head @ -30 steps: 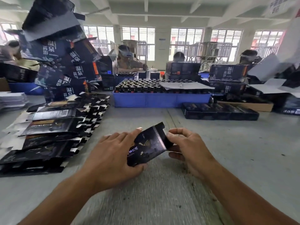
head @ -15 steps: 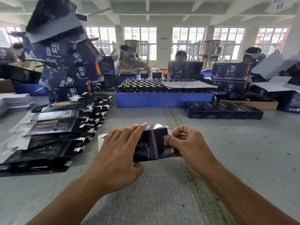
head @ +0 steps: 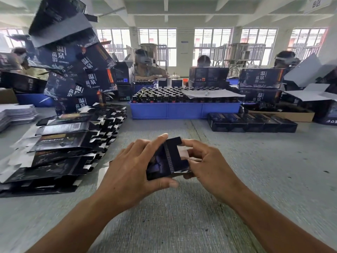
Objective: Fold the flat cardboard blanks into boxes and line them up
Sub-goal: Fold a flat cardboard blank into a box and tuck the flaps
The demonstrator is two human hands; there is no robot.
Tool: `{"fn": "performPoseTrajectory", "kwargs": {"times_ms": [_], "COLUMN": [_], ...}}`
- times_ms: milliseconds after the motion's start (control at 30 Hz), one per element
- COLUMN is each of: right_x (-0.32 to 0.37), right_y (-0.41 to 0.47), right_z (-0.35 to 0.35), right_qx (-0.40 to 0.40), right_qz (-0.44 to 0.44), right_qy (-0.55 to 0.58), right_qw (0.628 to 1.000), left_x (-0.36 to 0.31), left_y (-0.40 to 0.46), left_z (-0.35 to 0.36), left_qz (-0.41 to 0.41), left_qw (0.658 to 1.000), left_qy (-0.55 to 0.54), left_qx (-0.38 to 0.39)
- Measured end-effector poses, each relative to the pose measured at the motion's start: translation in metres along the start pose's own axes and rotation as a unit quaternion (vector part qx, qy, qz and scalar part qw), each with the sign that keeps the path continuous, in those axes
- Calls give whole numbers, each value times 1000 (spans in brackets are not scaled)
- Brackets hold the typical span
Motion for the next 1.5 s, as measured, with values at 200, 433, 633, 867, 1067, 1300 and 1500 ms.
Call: {"fn": "performPoseTrajectory", "kwargs": {"times_ms": [200, 433, 633, 867, 1067, 1300, 1500], "right_x": [4, 8, 10, 15, 17, 15, 16], "right_y": [-1, -3, -7, -7, -7, -7, -9], "right_z": [-3, -4, -1, 2, 3, 14, 7], "right_qx": [-27, -79, -107, -112, -88, 3, -83], "right_qz": [-17, -40, -55, -69, -56, -24, -35], "right_qy": [-23, -57, -99, -163, -168, -147, -166], "right_qw": [999, 994, 988, 978, 980, 989, 982], "left_x": [-11, -8, -7, -7, -7, 4, -8], "left_y": [-2, -1, -1, -1, -1, -2, -2], "left_z": [-3, -1, -1, 0, 2, 2, 1], "left_qz": [28, 16, 15, 6, 17, -4, 21], "left_qw": [999, 999, 999, 998, 999, 998, 998], "left_qy": [19, -24, -28, -52, -34, -48, -50], "left_qx": [-14, -16, -30, -45, -28, -33, -34]}}
Point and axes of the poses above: each hand's wrist, its own y-axis towards the middle knuckle, its own z-axis out of the palm, x = y × z, the point moved 5 cm from there along y, towards the middle knuckle, and after that the axes turned 12 degrees about x, right-handed, at the moved point
